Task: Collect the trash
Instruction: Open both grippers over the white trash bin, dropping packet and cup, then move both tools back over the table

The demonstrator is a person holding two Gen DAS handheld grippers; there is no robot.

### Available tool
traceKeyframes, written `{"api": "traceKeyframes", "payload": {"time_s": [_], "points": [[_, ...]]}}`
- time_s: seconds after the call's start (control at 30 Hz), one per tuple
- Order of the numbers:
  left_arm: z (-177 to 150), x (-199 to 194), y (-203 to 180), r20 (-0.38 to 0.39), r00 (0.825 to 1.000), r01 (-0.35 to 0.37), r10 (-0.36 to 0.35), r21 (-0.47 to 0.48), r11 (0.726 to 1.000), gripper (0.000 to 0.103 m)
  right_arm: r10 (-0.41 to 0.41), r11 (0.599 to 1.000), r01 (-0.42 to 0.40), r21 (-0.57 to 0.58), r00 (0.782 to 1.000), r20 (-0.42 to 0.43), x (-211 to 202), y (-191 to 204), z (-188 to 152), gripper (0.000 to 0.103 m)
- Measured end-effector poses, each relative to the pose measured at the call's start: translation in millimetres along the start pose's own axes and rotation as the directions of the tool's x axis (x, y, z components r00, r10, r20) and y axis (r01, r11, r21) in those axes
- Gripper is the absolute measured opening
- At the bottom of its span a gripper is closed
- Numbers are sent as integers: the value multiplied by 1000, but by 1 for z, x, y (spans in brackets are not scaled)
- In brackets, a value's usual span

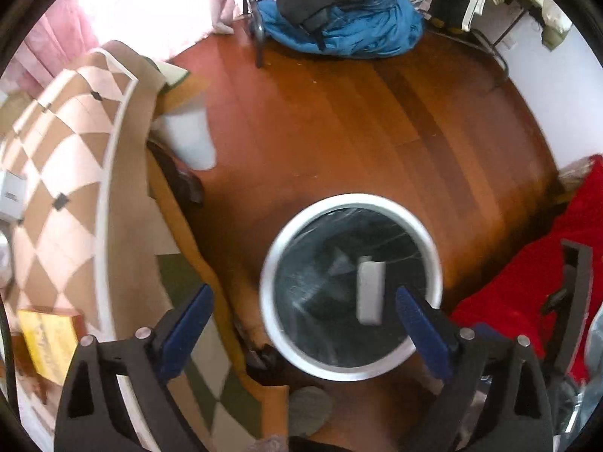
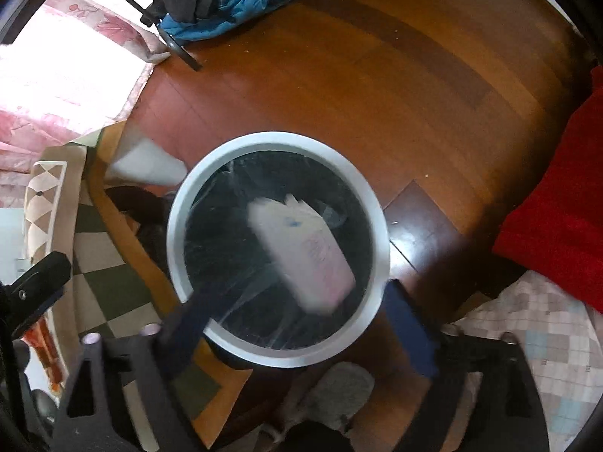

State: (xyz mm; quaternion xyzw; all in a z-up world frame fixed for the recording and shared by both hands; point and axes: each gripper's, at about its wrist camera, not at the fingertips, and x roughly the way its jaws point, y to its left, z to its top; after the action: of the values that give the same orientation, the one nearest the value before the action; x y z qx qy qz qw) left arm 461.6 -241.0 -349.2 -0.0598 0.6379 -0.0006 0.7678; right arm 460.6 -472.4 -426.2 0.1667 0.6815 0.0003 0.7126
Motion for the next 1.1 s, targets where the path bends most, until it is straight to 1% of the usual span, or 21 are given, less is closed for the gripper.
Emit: {"api": "traceKeyframes", "payload": {"time_s": [0.07,0.17,0.27,0.37,0.5,0.6,0.83,1.0,1.1], "points": [[-5,2,1,1,1000,-21,21,15,1000,99,-63,998,63,-15,998,-1,-1,0,-2,103],[-14,4,-3,-5,998,-57,58,36,998,100,-162,986,162,-46,987,14,-4,0,-4,103],[-22,1,-6,-1,997,-79,79,51,996,100,-198,979,199,-38,980,19,-8,-3,-6,103],[-27,-7,-10,10,996,-95,94,65,993,100,-212,977,213,-29,977,28,-18,-6,-10,103],[-35,-24,-13,26,996,-88,87,67,994,100,-192,981,194,-26,980,52,-41,-7,-19,103],[-39,-45,-14,60,994,-98,94,74,992,100,-158,987,160,-28,985,72,-65,-4,-27,103],[-52,-107,-9,154,985,-92,83,51,994,100,-112,991,121,-49,981,160,-135,10,-46,103],[-66,-160,7,219,970,-112,107,7,994,100,-62,994,79,-70,972,227,-188,27,-64,103],[-78,-193,30,266,957,-109,114,-33,993,100,-22,994,49,-102,967,253,-215,47,-78,103]]}}
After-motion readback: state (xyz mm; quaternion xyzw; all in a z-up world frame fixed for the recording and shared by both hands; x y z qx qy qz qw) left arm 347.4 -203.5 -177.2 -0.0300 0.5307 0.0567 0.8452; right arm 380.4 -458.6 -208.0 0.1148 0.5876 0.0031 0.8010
